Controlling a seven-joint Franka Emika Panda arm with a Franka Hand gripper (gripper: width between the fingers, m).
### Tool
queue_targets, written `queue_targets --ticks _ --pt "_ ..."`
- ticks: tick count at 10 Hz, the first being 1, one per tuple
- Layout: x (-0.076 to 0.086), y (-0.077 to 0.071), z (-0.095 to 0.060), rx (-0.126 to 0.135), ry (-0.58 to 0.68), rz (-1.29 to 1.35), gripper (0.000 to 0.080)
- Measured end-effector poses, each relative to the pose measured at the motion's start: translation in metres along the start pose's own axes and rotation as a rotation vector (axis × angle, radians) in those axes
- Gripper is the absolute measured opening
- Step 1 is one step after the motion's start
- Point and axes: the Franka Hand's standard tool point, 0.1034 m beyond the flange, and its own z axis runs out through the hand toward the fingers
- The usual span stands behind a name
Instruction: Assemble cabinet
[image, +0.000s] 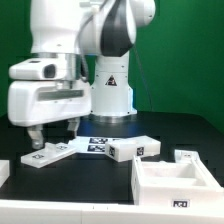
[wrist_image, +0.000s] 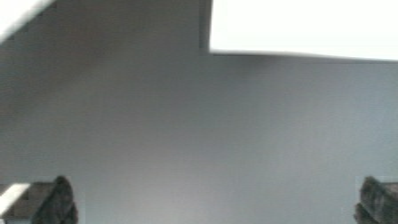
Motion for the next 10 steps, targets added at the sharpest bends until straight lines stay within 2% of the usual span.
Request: queue_targets --ticks 3,6,10 --pt "0.001 -0.001 0.001 0.005 -0.002 -0.004 0.0796" --pt "-0.008 -0.016 0.009 0.047 -0.027 0.079 0.0796" --pt "-0.008 -0.018 0.009 0.048 -0.028 0.093 0.0796"
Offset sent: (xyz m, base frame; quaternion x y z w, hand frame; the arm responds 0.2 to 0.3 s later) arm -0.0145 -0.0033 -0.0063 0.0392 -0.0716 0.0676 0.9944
